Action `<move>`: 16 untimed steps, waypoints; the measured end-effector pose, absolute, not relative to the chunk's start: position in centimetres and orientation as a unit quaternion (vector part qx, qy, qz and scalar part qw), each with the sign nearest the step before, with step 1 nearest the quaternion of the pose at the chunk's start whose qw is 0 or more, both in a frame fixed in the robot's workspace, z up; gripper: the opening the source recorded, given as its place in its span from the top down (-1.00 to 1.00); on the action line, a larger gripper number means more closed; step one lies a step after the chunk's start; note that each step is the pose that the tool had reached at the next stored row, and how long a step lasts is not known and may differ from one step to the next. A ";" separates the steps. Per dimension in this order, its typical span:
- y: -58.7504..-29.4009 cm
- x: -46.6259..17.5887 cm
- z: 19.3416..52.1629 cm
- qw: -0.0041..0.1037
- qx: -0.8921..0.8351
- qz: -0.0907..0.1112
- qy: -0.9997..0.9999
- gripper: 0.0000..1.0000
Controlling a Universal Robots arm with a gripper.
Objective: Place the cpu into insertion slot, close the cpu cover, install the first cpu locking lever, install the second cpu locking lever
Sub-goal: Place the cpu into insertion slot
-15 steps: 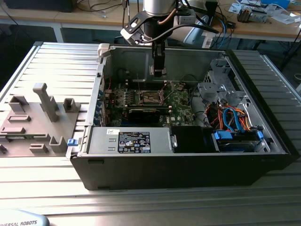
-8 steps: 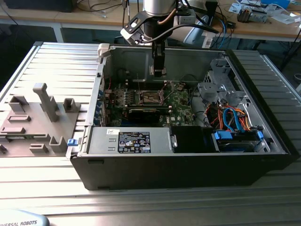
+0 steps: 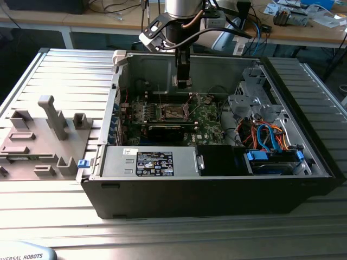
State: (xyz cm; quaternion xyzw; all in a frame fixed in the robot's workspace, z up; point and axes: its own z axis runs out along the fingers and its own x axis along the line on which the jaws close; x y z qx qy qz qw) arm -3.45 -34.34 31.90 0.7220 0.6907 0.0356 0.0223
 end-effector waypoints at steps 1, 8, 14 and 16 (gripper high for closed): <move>-34.3 -3.5 31.9 0.022 0.722 0.036 0.691 -0.08; -34.3 -3.5 31.7 0.022 0.722 0.036 0.691 -0.08; -34.3 -3.5 31.5 0.022 0.722 0.036 0.691 -0.08; -34.3 -3.5 31.4 0.022 0.722 0.036 0.691 -0.08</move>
